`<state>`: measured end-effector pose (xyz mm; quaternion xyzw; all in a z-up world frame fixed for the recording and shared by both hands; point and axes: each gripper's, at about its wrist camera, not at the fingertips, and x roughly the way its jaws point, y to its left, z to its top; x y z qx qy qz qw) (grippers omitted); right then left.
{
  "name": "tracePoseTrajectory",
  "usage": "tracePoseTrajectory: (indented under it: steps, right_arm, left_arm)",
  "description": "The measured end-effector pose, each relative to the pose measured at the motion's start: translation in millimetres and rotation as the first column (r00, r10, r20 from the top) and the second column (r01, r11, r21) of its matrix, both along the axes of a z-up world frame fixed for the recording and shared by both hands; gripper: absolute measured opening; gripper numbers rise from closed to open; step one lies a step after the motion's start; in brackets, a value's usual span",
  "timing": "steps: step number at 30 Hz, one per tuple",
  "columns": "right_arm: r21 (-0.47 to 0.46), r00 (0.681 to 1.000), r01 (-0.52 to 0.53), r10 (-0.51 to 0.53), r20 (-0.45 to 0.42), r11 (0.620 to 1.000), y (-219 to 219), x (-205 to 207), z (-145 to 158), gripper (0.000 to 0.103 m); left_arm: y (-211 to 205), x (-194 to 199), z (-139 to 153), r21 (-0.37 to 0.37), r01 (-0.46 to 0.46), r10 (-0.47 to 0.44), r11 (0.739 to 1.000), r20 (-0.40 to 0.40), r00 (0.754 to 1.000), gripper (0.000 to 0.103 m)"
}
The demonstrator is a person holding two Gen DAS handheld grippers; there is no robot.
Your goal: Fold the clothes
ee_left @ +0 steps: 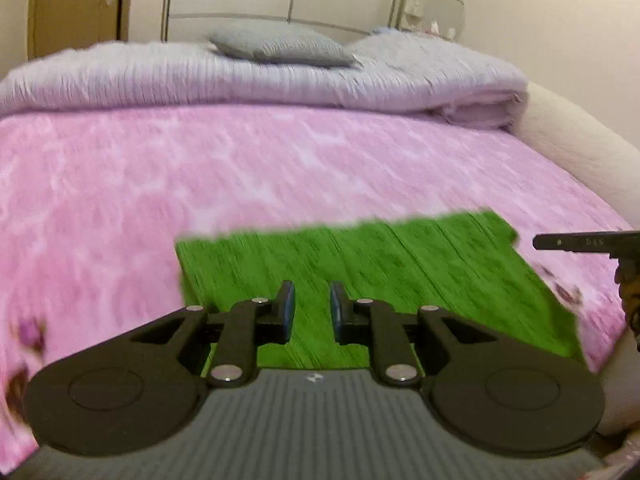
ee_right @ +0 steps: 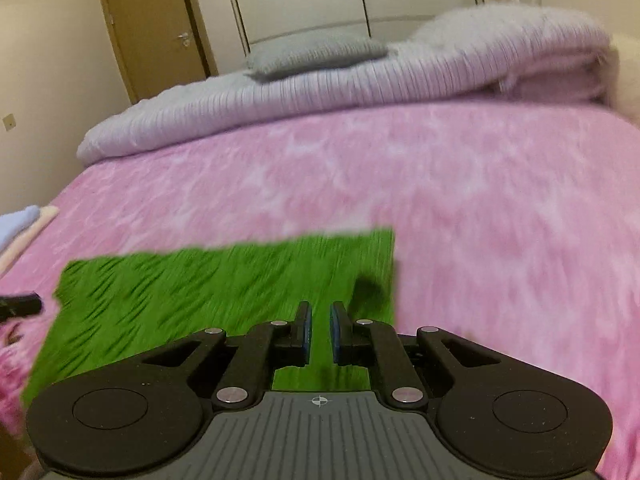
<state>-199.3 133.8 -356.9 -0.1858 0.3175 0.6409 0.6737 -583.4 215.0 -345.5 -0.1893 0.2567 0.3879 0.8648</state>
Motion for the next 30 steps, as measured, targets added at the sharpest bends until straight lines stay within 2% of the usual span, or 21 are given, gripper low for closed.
tracePoseTrajectory:
  steps: [4,7,8,10,12,13,16,20,21,26,30]
  right_arm:
    - [0.053,0.998,-0.015,0.011,0.061,0.998,35.3,12.7,-1.4,0.010]
    - [0.093,0.994,-0.028,0.017,0.107,0.995,61.8,22.3,-2.4,0.010]
    - [0.092,0.992,-0.031,0.019,0.123,0.995,69.3,25.9,-6.4,0.010]
    - [0.053,0.989,-0.032,0.024,0.149,0.998,78.8,35.0,-26.3,0.010]
    - [0.050,0.991,-0.031,0.024,0.130,0.998,81.5,47.6,-44.9,0.009]
    - [0.063,0.996,-0.020,0.015,0.088,0.998,80.3,55.0,-46.7,0.009]
    - [0.038,0.999,0.026,-0.025,-0.024,0.999,79.8,70.9,-36.6,0.010]
    - [0.064,0.986,0.110,-0.101,-0.130,0.992,58.2,77.1,-6.2,0.010]
    - [0.081,0.984,0.117,-0.105,-0.144,0.990,47.2,74.3,2.4,0.010]
    - [0.086,0.981,0.079,-0.062,-0.184,0.993,-23.8,36.9,20.7,0.010]
    - [0.018,0.985,0.055,-0.051,-0.167,0.998,-73.6,1.3,15.4,0.010]
  left_arm:
    - [36.7,14.1,-12.2,0.014,-0.013,0.014,1.000,-0.056,0.998,0.015]
    - [60.1,19.8,-33.9,0.025,-0.026,0.029,0.999,-0.132,0.991,0.015]
    - [67.6,19.6,-42.8,0.021,-0.041,0.044,0.999,-0.164,0.986,0.015]
    - [77.3,11.7,-63.5,0.010,-0.046,0.047,0.999,-0.149,0.988,0.011]
    - [83.5,4.0,-75.8,-0.007,-0.057,0.056,0.998,-0.117,0.992,0.009]
    - [84.5,0.5,-76.8,-0.021,-0.068,0.065,0.997,-0.092,0.994,0.009]
    - [83.3,-5.0,-65.9,-0.039,-0.088,0.085,0.995,-0.057,0.995,0.008]
    - [60.1,-23.8,-43.1,-0.081,-0.114,0.119,0.990,0.049,0.992,0.010]
    - [48.4,-25.8,-38.5,-0.080,-0.103,0.107,0.992,0.048,0.993,0.010]
    - [-22.3,-29.0,-29.4,-0.089,-0.030,0.030,0.996,-0.003,1.000,0.010]
    - [-61.2,-29.8,-34.2,-0.088,-0.021,0.014,0.996,-0.081,0.997,0.010]
